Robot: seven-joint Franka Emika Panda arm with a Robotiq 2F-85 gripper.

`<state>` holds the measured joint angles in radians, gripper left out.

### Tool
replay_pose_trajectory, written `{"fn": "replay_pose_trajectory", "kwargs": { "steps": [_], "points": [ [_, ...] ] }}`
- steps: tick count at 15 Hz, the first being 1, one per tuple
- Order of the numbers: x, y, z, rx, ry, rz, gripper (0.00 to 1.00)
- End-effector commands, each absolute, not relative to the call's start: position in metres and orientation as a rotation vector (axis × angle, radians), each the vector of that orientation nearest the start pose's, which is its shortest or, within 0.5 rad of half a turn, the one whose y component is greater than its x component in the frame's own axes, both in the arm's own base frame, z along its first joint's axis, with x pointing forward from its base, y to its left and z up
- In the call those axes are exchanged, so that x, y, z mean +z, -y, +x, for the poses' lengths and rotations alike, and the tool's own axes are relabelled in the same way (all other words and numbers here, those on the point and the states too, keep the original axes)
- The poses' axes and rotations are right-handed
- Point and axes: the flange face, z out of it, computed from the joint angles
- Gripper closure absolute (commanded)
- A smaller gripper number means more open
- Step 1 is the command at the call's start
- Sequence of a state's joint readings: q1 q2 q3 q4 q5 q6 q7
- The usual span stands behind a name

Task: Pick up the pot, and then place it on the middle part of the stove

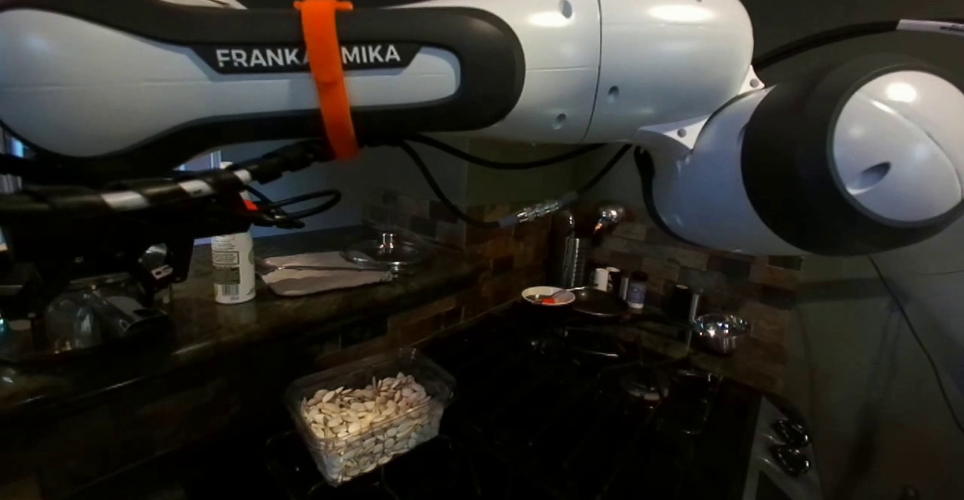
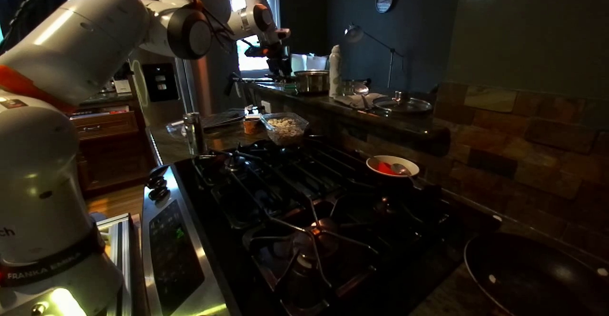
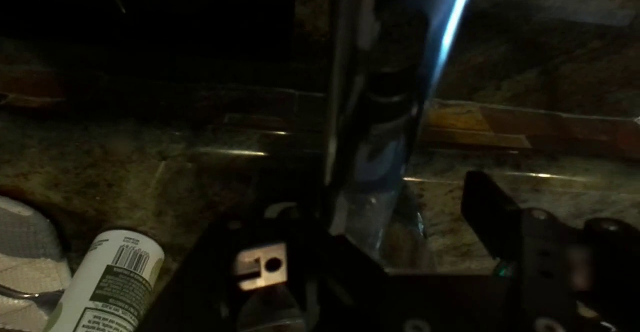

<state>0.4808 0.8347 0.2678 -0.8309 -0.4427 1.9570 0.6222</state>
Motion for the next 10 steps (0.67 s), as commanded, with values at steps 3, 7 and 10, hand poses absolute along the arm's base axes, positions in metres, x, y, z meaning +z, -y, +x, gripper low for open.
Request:
{"fn": "replay_pose_trajectory", "kwargs": {
  "steps": [3, 7, 10],
  "points": [
    [0.461, -0.445, 0.669, -0.738, 0.110, -3.085, 0.70],
    [0.451, -0.445, 0.671, -0.795, 0.063, -3.153, 0.86],
    [0.446, -0.447, 0.669, -0.807, 0.048, -3.179, 0.36]
  ]
}}
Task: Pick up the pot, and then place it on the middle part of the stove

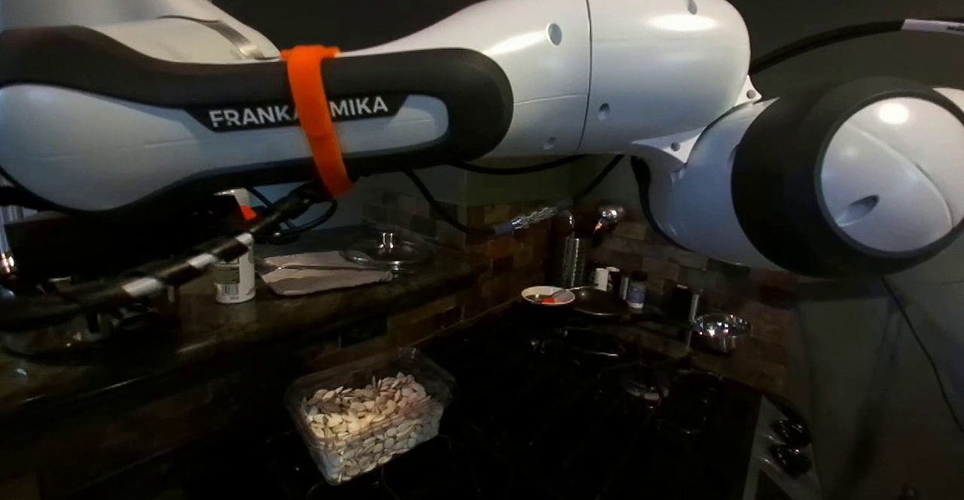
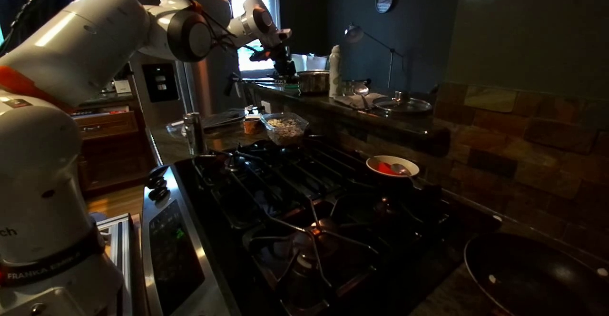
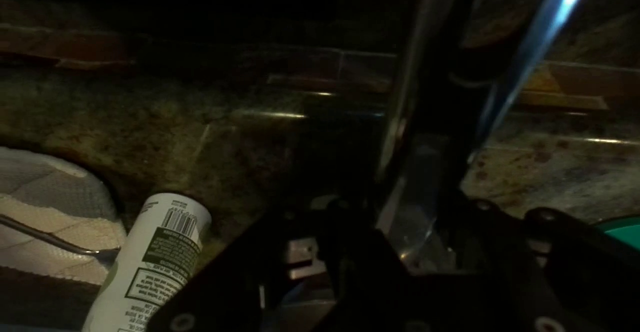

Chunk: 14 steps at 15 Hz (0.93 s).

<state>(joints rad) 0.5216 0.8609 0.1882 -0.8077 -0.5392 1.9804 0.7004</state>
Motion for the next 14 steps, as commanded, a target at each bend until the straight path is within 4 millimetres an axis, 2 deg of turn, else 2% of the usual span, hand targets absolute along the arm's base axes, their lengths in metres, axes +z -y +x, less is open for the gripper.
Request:
{"fn": "replay_pose_trajectory", "kwargs": {
  "steps": [1, 4, 5, 6, 8, 14],
  "points": [
    [0.444, -0.448, 0.669, -0.806, 0.048, -3.185, 0.28],
    [0.440, -0.450, 0.669, -0.810, 0.039, -3.189, 0.05],
    [0.439, -0.450, 0.670, -0.809, 0.032, -3.182, 0.01],
    [0.439, -0.449, 0.672, -0.806, 0.015, -3.170, 0.34],
    [0.442, -0.448, 0.675, -0.818, -0.024, -3.147, 0.36],
    [0.441, -0.444, 0.680, -0.823, -0.083, -3.136, 0.83]
  ]
}}
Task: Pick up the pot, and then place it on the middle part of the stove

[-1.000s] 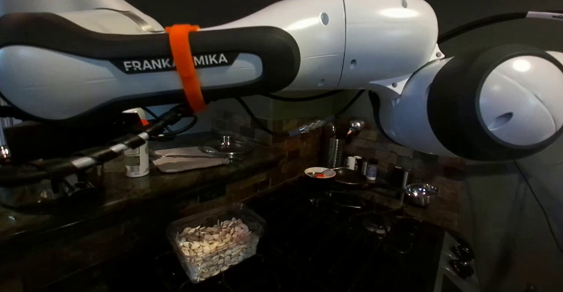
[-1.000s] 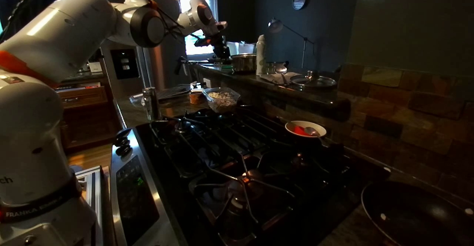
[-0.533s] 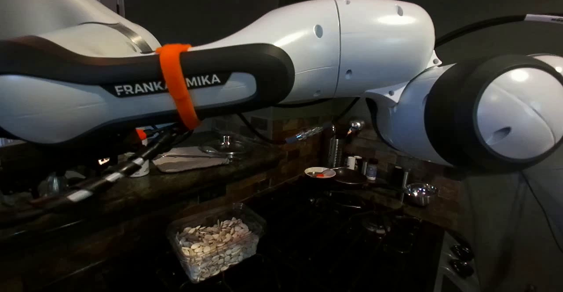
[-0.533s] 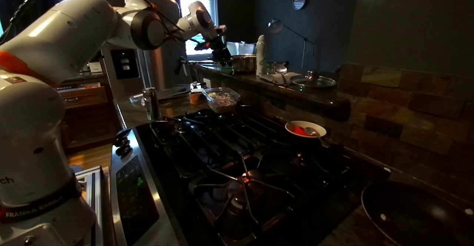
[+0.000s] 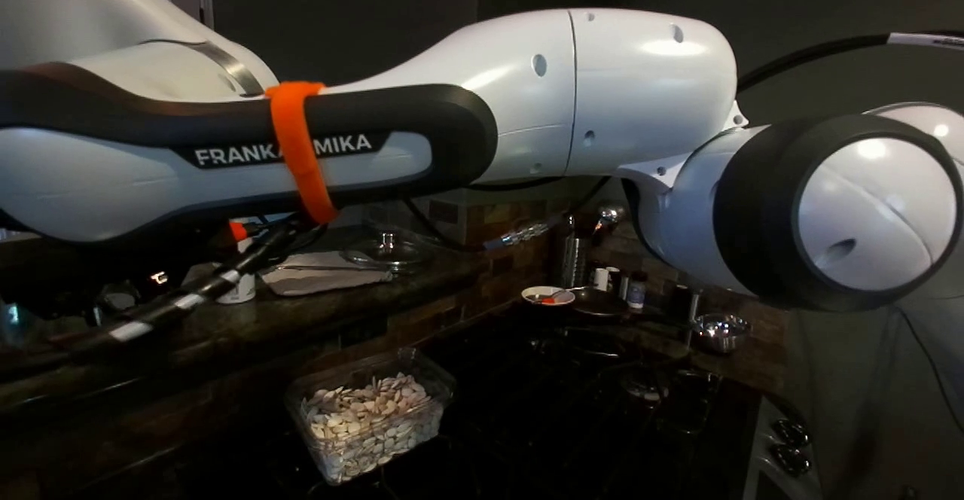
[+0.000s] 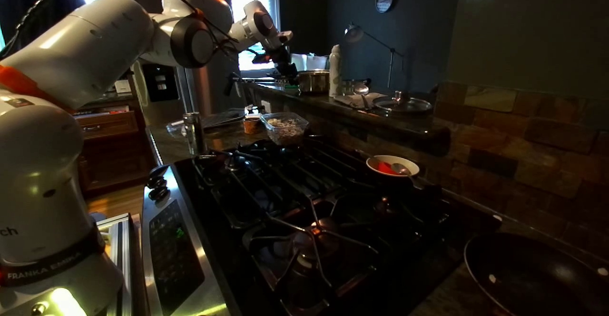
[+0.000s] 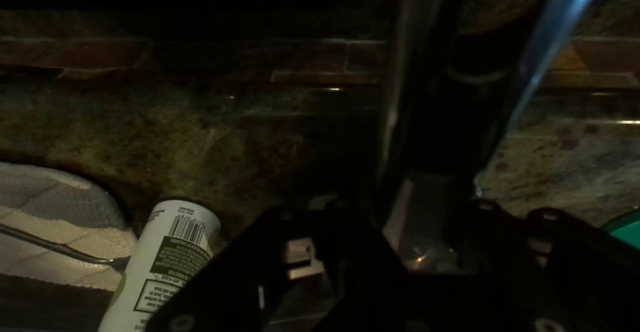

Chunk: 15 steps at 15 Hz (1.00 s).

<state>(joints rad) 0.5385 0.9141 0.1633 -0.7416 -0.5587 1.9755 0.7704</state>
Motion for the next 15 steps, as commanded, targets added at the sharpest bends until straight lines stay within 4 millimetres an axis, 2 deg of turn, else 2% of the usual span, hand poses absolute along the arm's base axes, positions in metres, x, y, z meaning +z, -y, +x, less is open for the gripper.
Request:
{"fn": "replay_pose_trajectory", "kwargs": {
  "steps": [1, 2, 5, 6, 12, 15],
  "points": [
    [0.440, -0.444, 0.680, -0.822, -0.089, -3.135, 0.90],
    [0.440, -0.444, 0.681, -0.823, -0.102, -3.131, 0.98],
    [0.443, -0.443, 0.681, -0.816, -0.130, -3.115, 1.00],
    [0.448, -0.443, 0.681, -0.824, -0.139, -3.106, 0.98],
    [0.499, -0.439, 0.679, -0.918, -0.131, -3.000, 0.98],
    [0.512, -0.439, 0.679, -0.952, -0.119, -2.965, 0.98]
  ]
}}
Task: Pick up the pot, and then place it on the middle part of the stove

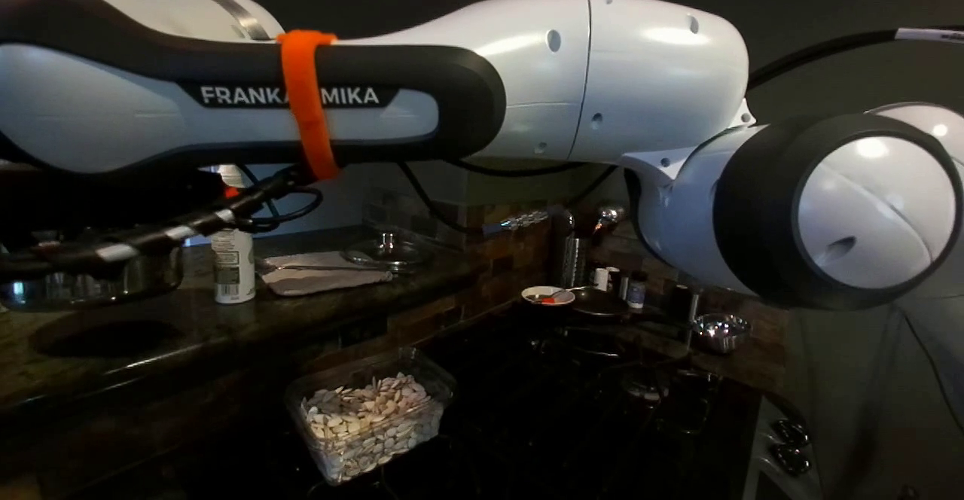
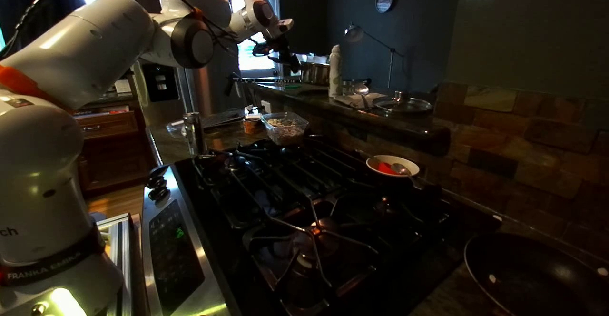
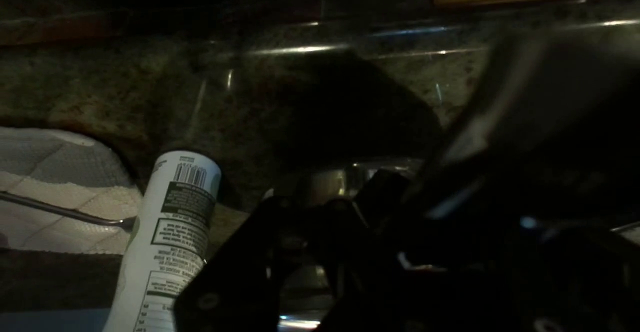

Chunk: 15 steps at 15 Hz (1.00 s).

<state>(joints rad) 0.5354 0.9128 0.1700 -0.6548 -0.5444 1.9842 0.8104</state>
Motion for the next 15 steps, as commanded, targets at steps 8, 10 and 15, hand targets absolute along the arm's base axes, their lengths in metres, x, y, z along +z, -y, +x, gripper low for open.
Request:
{"fn": "replay_pose_trajectory", "kwargs": {
  "steps": [8, 10, 15],
  "points": [
    [0.574, -0.415, 0.682, -1.071, 0.168, -2.798, 0.98],
    [0.593, -0.402, 0.681, -1.072, 0.241, -2.773, 0.98],
    [0.632, -0.373, 0.661, -1.052, 0.441, -2.773, 0.98]
  ]
}}
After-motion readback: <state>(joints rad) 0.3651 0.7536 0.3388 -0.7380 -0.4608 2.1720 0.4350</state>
